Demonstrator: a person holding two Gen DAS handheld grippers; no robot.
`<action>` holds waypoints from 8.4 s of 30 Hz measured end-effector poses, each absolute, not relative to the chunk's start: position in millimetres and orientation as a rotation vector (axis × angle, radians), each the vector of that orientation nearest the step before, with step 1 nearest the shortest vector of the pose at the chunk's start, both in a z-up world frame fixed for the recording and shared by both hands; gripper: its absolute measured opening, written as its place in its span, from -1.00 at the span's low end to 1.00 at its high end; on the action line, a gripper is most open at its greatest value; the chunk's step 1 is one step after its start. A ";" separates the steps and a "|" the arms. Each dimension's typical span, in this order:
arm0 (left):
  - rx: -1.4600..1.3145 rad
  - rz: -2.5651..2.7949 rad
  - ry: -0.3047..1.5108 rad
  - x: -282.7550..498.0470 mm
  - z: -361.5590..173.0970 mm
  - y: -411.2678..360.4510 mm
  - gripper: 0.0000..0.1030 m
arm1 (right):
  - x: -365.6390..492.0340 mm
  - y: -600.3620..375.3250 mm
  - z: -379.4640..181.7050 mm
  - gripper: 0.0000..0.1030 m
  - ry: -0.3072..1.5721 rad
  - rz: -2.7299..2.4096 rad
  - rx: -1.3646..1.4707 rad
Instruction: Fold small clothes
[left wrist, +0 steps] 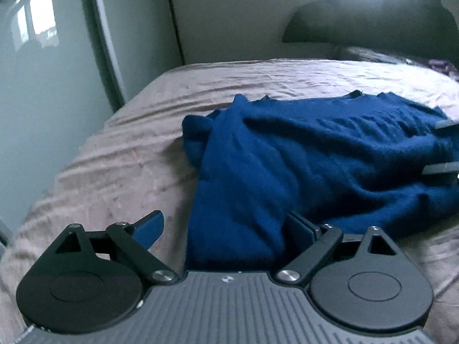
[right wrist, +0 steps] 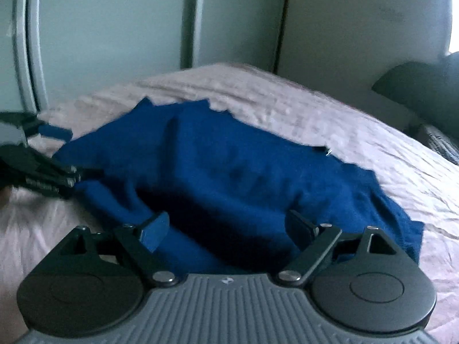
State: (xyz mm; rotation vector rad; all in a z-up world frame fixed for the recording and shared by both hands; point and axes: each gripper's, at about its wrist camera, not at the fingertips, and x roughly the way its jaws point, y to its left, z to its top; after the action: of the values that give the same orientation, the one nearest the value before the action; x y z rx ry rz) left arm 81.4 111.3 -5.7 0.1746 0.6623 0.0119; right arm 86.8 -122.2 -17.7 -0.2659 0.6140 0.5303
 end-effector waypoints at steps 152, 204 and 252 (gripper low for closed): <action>0.077 -0.415 0.676 220.5 15.7 -201.3 -0.83 | 45.9 -321.8 -71.0 -0.81 0.525 0.375 0.727; 0.378 -0.520 0.482 95.3 -21.6 -147.2 0.81 | 248.5 -297.5 -42.6 -0.76 0.658 0.286 0.259; 0.019 -0.343 0.745 93.3 -21.5 -61.3 0.96 | 59.4 -276.2 -57.3 -0.71 0.646 0.356 0.230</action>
State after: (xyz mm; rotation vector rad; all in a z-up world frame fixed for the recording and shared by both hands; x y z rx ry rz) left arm 93.3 -61.3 -21.5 0.0193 0.7452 -0.3432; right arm 59.4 -276.2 -57.3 0.2305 0.6458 0.3560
